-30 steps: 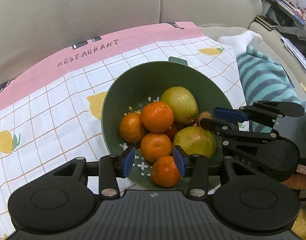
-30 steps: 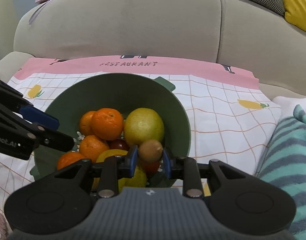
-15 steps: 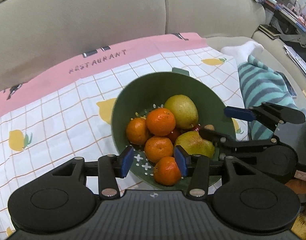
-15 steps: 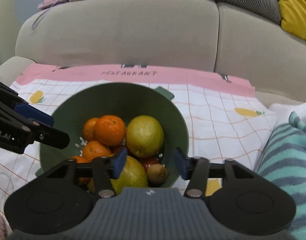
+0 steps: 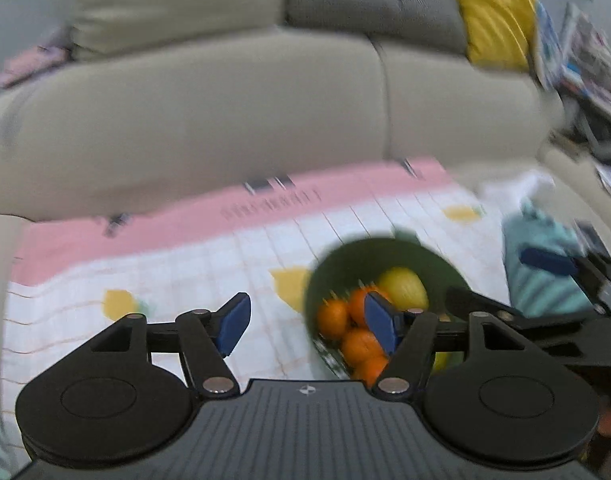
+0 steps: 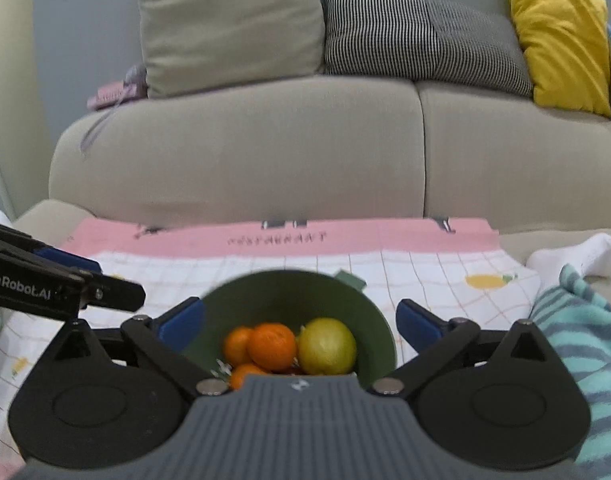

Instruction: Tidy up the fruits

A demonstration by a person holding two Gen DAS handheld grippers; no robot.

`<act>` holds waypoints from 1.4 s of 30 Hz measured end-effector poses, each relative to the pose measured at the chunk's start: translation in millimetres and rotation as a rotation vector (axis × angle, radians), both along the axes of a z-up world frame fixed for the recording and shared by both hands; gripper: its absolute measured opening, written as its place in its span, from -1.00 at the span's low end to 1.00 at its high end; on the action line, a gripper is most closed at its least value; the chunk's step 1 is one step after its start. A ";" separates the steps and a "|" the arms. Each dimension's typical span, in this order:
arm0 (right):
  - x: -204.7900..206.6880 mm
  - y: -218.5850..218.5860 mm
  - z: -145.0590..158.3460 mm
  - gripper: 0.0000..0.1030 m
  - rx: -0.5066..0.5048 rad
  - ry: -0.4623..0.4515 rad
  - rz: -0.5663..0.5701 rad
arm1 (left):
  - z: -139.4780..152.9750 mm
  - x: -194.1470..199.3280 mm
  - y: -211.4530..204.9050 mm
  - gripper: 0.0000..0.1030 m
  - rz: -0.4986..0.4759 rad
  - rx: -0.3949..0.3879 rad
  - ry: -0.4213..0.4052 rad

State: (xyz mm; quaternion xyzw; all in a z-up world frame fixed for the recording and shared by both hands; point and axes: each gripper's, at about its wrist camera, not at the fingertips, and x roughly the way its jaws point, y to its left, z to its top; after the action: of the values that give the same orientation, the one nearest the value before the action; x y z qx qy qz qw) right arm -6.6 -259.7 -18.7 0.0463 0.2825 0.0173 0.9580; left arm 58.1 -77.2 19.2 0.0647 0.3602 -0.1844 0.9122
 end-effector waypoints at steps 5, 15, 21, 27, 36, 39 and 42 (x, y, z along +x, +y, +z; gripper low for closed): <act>-15.4 11.9 28.3 0.92 0.017 -0.045 -0.029 | 15.5 -20.5 18.4 0.60 0.190 0.017 -0.144; -55.4 39.5 53.4 0.92 -0.056 -0.053 -0.053 | 21.0 -73.9 35.9 0.60 0.291 0.053 -0.269; -77.4 50.9 47.7 0.92 -0.014 0.020 -0.009 | 14.3 -89.7 42.0 0.65 0.295 0.078 -0.243; -78.4 64.5 22.0 0.92 -0.090 0.104 0.054 | -4.8 -90.7 33.1 0.75 0.273 0.159 -0.194; -64.3 59.4 -10.7 0.92 -0.108 0.188 0.035 | -44.4 -76.8 31.2 0.75 0.245 0.194 -0.017; -61.6 57.2 -14.0 0.92 -0.105 0.199 0.027 | -46.5 -76.9 30.9 0.75 0.248 0.196 -0.005; -60.9 55.3 -14.5 0.92 -0.099 0.194 0.019 | -46.2 -77.6 29.4 0.75 0.245 0.205 -0.005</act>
State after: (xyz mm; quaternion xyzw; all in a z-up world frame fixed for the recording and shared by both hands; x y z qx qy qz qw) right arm -67.5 -204.4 -33.2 -0.0024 0.3748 0.0080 0.9271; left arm -19.4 -47.8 -27.0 0.1137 0.3801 -0.0339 0.9173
